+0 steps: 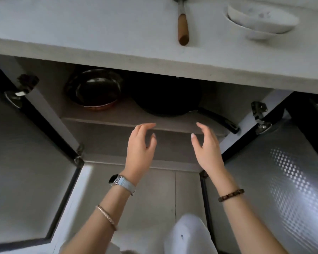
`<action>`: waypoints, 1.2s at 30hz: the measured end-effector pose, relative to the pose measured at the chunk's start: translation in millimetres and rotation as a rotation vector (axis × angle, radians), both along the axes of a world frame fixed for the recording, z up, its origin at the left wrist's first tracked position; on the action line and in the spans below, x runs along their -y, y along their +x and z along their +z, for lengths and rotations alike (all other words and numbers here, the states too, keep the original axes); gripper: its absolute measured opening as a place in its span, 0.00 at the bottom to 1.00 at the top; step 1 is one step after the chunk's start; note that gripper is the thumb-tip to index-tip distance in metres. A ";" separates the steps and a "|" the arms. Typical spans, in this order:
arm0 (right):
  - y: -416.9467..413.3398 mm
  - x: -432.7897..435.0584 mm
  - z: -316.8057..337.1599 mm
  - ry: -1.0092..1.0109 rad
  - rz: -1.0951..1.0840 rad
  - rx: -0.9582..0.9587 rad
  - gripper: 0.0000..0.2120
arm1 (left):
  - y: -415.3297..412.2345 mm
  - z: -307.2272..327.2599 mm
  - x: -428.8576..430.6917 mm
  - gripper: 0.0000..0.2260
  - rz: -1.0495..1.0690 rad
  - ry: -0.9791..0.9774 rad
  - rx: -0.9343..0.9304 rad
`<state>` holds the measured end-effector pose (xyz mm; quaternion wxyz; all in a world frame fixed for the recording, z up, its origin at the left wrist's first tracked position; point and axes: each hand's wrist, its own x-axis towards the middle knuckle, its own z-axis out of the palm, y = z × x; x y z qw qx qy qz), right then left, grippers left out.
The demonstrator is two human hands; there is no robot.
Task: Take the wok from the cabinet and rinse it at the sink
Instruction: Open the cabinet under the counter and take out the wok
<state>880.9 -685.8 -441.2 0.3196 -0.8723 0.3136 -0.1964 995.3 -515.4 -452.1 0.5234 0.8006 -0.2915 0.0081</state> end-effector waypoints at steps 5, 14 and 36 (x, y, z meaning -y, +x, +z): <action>11.9 37.3 -49.0 -0.057 -0.042 0.056 0.22 | 20.0 -52.7 36.7 0.14 -0.086 -0.015 0.076; 29.3 122.1 -85.4 -0.434 -0.176 -0.144 0.25 | 28.3 -110.6 67.4 0.12 -0.124 -0.079 0.089; 86.7 33.9 -67.0 1.488 0.024 0.138 0.09 | 43.6 -79.2 140.1 0.21 -0.374 -0.366 -1.340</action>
